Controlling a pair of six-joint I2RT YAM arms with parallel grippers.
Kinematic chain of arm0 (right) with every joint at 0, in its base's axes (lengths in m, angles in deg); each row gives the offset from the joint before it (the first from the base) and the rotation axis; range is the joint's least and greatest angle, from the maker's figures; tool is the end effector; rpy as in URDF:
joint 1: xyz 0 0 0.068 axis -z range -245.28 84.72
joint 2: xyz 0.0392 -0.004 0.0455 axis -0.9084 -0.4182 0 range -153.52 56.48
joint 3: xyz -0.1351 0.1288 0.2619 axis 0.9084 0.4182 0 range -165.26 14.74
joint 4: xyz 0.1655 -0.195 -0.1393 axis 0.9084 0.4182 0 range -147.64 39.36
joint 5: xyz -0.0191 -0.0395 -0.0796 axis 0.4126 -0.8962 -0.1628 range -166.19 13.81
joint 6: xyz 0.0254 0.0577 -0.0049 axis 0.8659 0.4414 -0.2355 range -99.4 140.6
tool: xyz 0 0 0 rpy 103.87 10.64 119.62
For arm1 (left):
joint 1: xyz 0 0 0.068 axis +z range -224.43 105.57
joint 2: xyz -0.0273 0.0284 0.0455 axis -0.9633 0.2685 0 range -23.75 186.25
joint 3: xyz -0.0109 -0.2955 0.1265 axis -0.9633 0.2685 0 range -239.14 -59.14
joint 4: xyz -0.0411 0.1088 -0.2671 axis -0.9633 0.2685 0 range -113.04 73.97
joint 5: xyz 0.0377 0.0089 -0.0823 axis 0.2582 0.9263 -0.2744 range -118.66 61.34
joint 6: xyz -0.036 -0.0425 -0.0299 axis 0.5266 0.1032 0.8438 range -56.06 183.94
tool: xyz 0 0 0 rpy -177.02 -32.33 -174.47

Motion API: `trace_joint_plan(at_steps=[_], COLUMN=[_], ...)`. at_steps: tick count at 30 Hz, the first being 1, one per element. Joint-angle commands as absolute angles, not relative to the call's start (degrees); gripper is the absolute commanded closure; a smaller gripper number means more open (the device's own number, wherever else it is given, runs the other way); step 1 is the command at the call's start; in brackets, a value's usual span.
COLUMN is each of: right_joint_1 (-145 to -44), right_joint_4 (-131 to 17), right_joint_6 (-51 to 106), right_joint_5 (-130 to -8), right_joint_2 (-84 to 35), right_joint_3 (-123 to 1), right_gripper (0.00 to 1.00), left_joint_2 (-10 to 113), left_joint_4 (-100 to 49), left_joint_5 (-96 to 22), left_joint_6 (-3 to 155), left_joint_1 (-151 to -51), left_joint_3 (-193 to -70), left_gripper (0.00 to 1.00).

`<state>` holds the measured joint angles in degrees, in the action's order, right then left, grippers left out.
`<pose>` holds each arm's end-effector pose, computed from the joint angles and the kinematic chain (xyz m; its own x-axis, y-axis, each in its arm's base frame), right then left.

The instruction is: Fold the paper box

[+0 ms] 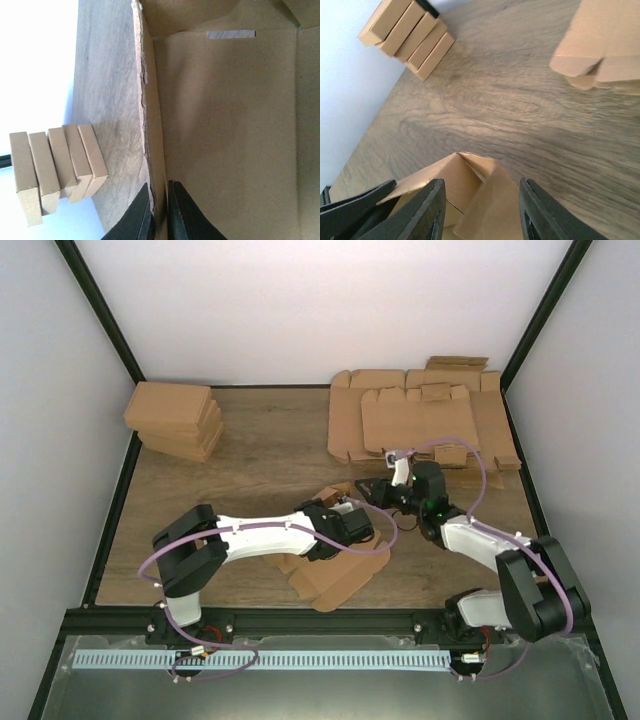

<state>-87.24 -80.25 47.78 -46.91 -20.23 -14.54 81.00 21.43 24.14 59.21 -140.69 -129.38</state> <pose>0.2553 0.1285 0.2074 -0.6833 0.1541 -0.7137 -0.4786 0.6437 0.5972 0.1890 -0.3340 0.2085 -0.3531 0.9270 -0.1261 0.5231 0.3074 0.7949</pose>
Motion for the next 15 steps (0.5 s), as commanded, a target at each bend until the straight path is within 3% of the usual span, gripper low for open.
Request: trace_joint_plan(at_steps=[1,15], right_joint_1=[-85.24,-90.33], right_joint_4=[-76.8,-40.4], right_joint_6=[49.93,67.85], right_joint_5=[-49.22,-51.36], right_joint_2=[-14.43,-2.53], right_joint_3=[-11.74,-8.12], right_gripper=[0.56,0.51], left_joint_2=[82.21,82.63], left_joint_4=[22.79,23.2], left_joint_5=[28.89,29.17], left_joint_6=[58.84,59.31], left_joint_1=[-141.54,-141.59], left_joint_3=[-130.96,-132.03], left_gripper=[0.9,0.9])
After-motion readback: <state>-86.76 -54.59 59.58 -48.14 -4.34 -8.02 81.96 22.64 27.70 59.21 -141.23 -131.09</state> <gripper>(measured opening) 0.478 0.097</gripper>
